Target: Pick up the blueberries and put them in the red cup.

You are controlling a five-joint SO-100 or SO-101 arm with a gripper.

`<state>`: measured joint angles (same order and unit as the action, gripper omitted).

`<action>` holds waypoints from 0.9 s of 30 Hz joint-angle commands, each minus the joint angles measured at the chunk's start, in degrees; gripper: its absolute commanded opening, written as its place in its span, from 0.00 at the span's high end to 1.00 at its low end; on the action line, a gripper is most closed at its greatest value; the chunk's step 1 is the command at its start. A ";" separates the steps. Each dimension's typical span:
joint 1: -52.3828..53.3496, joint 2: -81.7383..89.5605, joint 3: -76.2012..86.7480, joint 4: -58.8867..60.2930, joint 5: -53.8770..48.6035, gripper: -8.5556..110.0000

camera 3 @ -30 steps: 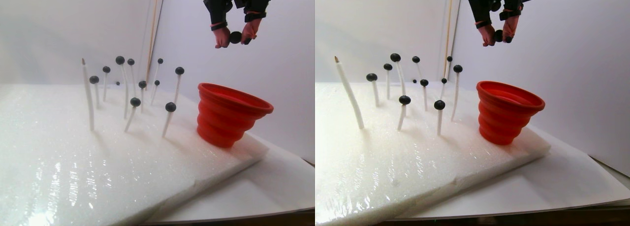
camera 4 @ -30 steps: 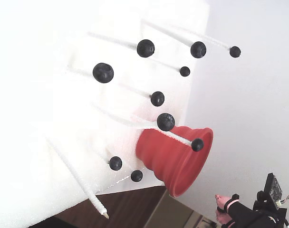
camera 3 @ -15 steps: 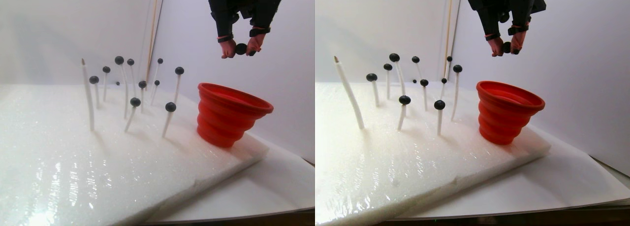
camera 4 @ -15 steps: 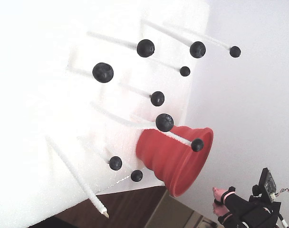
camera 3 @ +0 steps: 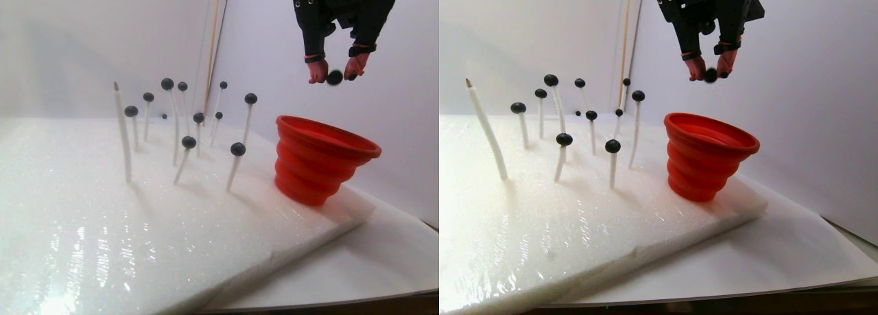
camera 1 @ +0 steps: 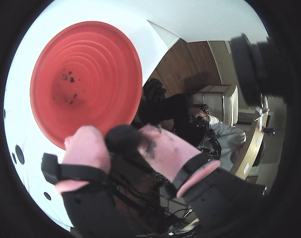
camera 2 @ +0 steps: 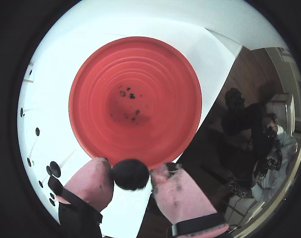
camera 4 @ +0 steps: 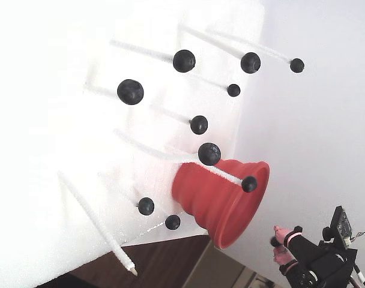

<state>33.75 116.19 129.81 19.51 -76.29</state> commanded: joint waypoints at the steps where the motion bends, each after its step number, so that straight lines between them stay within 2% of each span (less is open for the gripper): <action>1: 2.90 0.44 -5.19 -1.41 0.62 0.78; 17: -2.64 2.90 -2.81 -1.14 0.44 0.79; 27: -6.59 7.65 -2.29 3.43 1.14 0.79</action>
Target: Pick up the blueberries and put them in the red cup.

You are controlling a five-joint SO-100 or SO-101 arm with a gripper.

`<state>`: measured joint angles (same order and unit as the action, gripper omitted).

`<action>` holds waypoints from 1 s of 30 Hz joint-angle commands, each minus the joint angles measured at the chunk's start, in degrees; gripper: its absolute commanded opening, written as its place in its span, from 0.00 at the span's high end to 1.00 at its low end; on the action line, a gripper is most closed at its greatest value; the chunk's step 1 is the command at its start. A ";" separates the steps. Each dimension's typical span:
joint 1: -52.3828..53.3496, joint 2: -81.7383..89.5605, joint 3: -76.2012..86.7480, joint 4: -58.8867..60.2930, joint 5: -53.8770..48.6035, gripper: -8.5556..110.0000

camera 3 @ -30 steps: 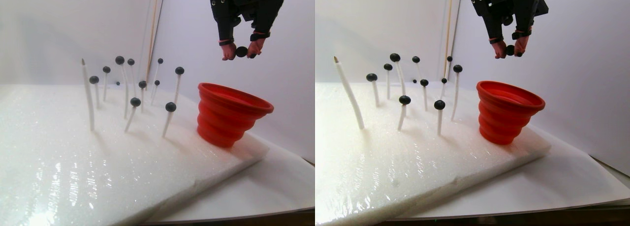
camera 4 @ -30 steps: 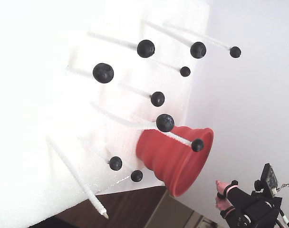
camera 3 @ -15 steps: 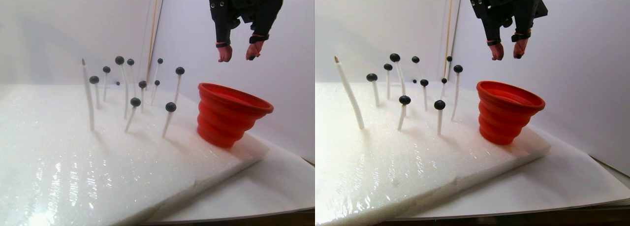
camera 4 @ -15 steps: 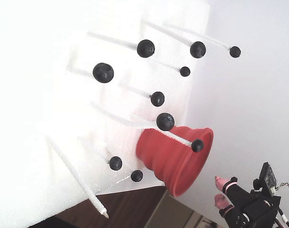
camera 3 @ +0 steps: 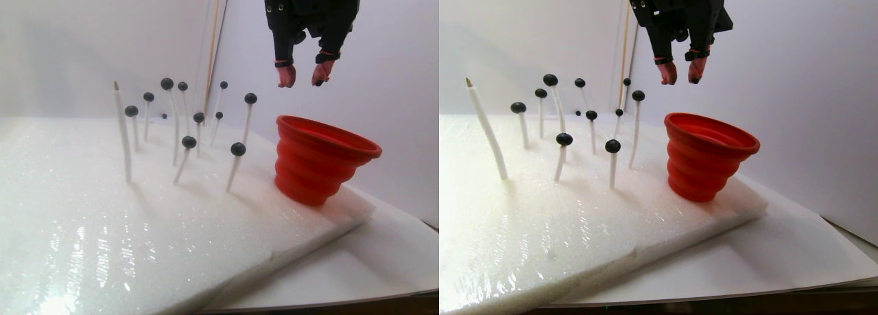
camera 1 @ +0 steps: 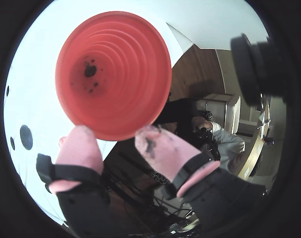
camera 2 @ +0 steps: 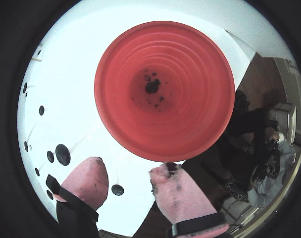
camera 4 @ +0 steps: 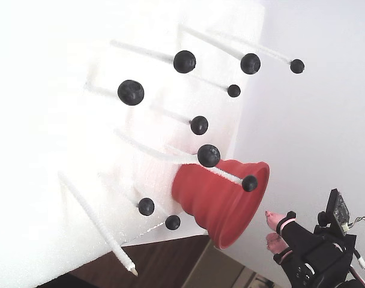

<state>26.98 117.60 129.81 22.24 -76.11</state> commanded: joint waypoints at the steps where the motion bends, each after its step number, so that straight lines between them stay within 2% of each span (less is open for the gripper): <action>1: -0.09 6.68 -2.20 1.14 1.05 0.79; 9: -2.72 10.81 -0.88 4.48 2.02 0.79; 30: -9.14 9.32 1.32 3.69 2.99 0.78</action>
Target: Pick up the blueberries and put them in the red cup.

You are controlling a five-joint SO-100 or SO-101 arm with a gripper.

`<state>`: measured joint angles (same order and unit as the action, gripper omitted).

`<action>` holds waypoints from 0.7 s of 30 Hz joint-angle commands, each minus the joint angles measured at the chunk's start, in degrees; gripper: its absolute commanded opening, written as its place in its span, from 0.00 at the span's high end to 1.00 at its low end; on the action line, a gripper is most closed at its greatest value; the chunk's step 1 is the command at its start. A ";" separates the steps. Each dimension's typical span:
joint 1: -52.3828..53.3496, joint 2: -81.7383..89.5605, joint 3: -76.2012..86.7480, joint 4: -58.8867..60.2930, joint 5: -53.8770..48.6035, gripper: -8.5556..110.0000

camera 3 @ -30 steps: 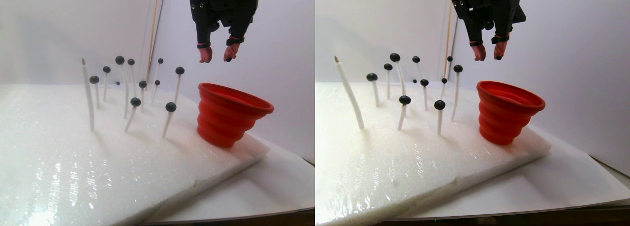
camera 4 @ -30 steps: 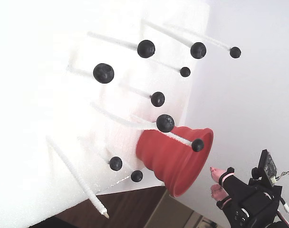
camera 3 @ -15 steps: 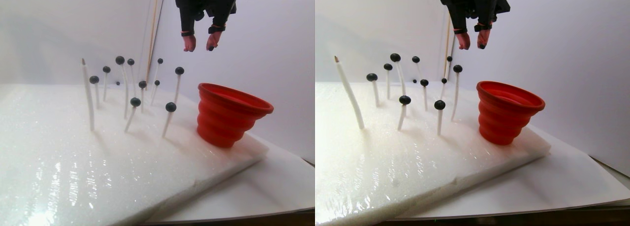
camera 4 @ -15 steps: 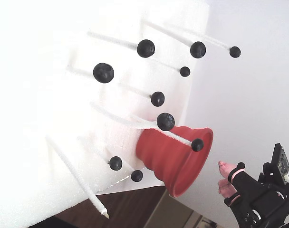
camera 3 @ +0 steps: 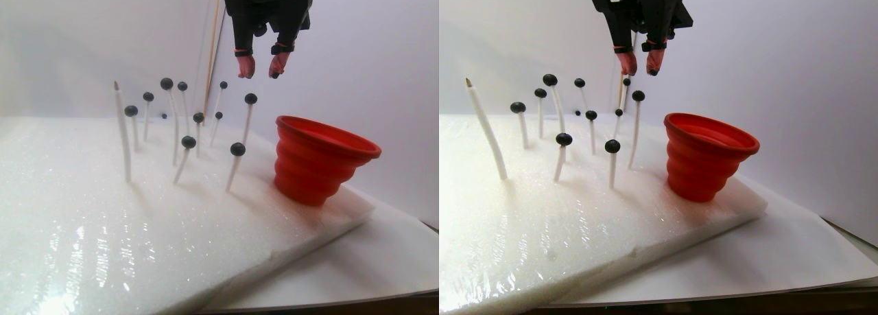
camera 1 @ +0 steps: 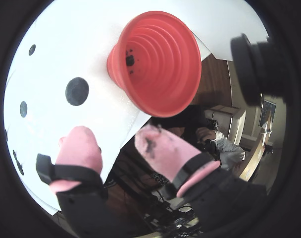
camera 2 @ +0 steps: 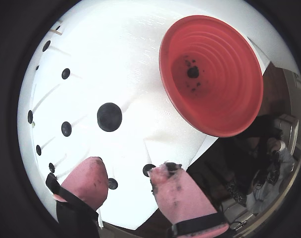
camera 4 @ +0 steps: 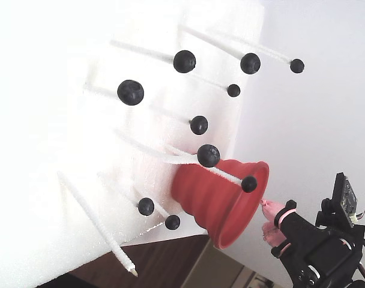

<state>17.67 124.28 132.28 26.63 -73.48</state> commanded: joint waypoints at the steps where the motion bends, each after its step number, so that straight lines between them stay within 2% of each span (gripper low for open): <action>1: -0.18 2.37 -1.23 -0.97 0.35 0.78; 21: -0.53 -4.83 -2.90 -6.06 -1.58 0.77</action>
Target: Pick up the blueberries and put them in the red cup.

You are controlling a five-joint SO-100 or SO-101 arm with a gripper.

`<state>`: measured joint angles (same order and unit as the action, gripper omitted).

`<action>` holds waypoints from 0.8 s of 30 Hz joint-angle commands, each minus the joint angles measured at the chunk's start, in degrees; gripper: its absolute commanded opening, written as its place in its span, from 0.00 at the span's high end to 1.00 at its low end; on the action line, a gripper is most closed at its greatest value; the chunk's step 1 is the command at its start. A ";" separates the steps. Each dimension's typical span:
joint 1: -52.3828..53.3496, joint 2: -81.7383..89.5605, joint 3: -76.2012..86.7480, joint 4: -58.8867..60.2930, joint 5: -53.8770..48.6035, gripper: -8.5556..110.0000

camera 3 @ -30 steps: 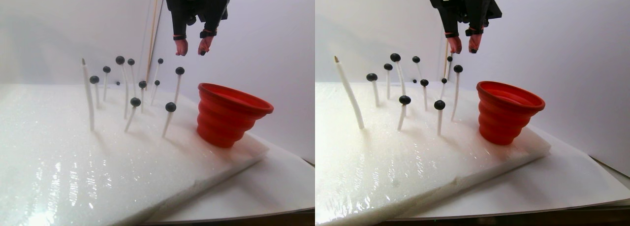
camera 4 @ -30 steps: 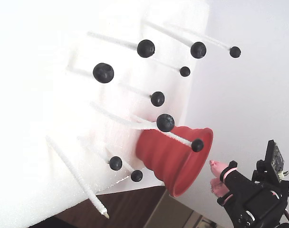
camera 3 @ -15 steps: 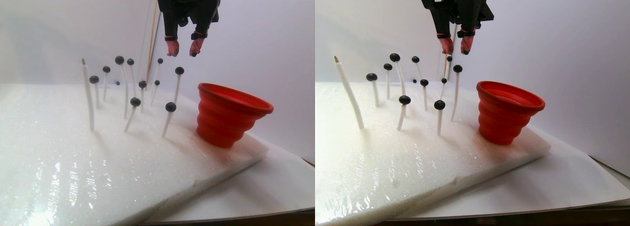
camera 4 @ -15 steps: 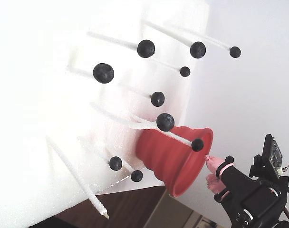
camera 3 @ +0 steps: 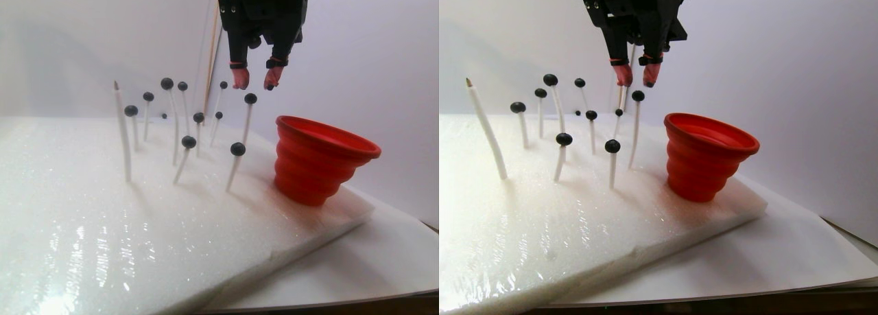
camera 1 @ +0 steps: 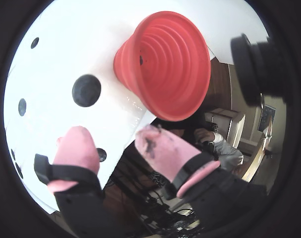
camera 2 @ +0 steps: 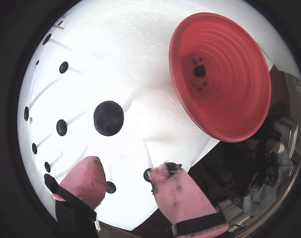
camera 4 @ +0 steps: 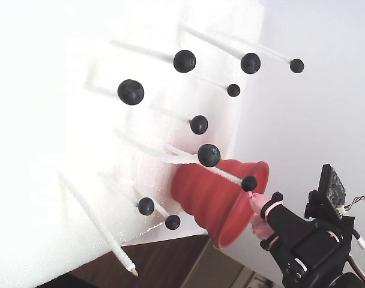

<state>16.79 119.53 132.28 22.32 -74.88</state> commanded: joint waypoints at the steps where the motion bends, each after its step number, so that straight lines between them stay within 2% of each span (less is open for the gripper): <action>1: 0.26 -0.70 -2.90 -2.37 -0.35 0.77; 24: -1.23 -7.73 -8.96 -5.71 -2.37 0.76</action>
<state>15.21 111.36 128.67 17.58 -76.29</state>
